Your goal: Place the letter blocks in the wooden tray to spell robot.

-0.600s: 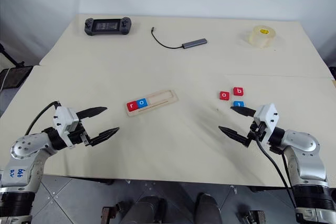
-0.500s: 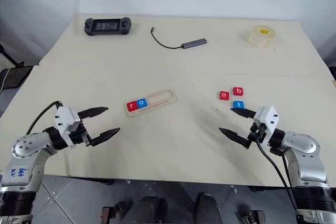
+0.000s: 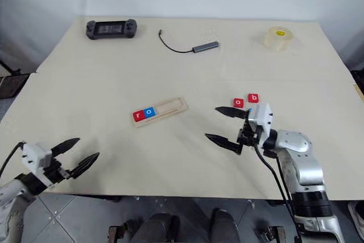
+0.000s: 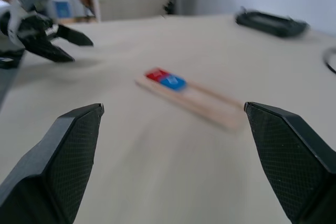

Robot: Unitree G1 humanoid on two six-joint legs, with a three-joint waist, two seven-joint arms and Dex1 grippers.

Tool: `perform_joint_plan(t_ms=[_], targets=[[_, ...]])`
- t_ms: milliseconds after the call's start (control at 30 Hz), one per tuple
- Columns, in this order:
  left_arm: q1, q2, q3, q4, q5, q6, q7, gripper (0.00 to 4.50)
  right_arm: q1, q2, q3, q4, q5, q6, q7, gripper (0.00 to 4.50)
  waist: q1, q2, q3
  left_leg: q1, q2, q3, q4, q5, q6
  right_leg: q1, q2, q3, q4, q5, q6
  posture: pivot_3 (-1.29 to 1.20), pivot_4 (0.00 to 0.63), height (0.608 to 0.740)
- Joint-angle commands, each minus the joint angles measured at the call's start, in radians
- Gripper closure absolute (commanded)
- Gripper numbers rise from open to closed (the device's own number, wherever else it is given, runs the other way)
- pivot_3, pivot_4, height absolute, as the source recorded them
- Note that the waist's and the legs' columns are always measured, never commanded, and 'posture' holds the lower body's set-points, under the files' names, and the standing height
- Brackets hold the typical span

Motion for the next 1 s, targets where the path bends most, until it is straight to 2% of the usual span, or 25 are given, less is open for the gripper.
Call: perform_joint_plan(t_ms=[33, 133, 300, 400, 567, 800, 1000], targets=[[0.000, 0.005, 0.020, -0.004, -0.026, -0.021, -0.019, 0.00, -0.027, 0.017, 0.009, -0.047, 0.010, 0.011, -0.022, 0.01, 0.010, 0.000, 0.000, 0.000, 0.000, 0.000, 0.000, 0.000, 0.000, 0.000, 0.000, 0.000, 0.000, 0.000, 0.000, 0.00, 0.150, 0.740], [-0.033, 0.012, -0.004, -0.013, -0.032, -0.005, -0.037, 0.00, -0.026, 0.012, 0.011, -0.060, 0.010, 0.021, -0.028, 0.01, 0.012, 0.000, 0.000, -0.001, -0.001, -0.001, 0.000, 0.000, 0.001, 0.000, -0.001, 0.002, 0.000, 0.000, 0.000, 0.00, 0.150, 0.740], [-0.228, 0.049, -0.136, 0.115, 0.020, 0.003, -0.108, 0.00, 0.024, -0.023, -0.015, -0.109, 0.019, 0.047, -0.047, 0.01, 0.007, 0.000, 0.000, -0.002, -0.001, 0.000, -0.001, -0.001, 0.001, -0.003, 0.000, 0.001, 0.002, 0.000, 0.000, 0.00, 0.150, 0.740], [-0.479, 0.052, -0.264, 0.281, 0.074, -0.022, -0.197, 0.00, 0.070, -0.063, -0.046, -0.147, 0.028, 0.068, -0.047, 0.01, 0.009, 0.000, 0.000, -0.002, -0.001, 0.002, -0.001, -0.001, 0.001, -0.004, 0.001, 0.002, 0.003, 0.000, 0.000, 0.00, 0.150, 0.740], [-0.726, 0.037, -0.385, 0.548, 0.156, -0.087, -0.311, 0.00, 0.117, -0.085, -0.076, -0.199, 0.032, 0.085, -0.077, 0.01, 0.000, -0.001, 0.000, -0.002, -0.002, 0.007, 0.000, 0.000, 0.001, -0.006, 0.001, 0.002, 0.005, 0.000, 0.000, 0.00, 0.150, 0.740], [-0.902, 0.027, -0.458, 0.870, 0.249, -0.192, -0.391, 0.00, 0.183, -0.085, -0.109, -0.285, 0.040, 0.109, -0.146, 0.01, -0.016, -0.003, 0.000, -0.002, -0.001, 0.019, -0.001, 0.000, 0.001, -0.014, 0.000, -0.004, 0.012, 0.000, 0.000, 0.00, 0.150, 0.740], [-0.943, 0.002, -0.464, 0.979, 0.276, -0.219, -0.392, 0.00, 0.207, -0.085, -0.119, -0.315, 0.040, 0.117, -0.180, 0.01, -0.014, -0.003, -0.001, 0.000, 0.001, 0.022, 0.001, 0.000, 0.002, -0.014, -0.002, -0.002, 0.015, 0.000, 0.000, 0.00, 0.150, 0.740]])
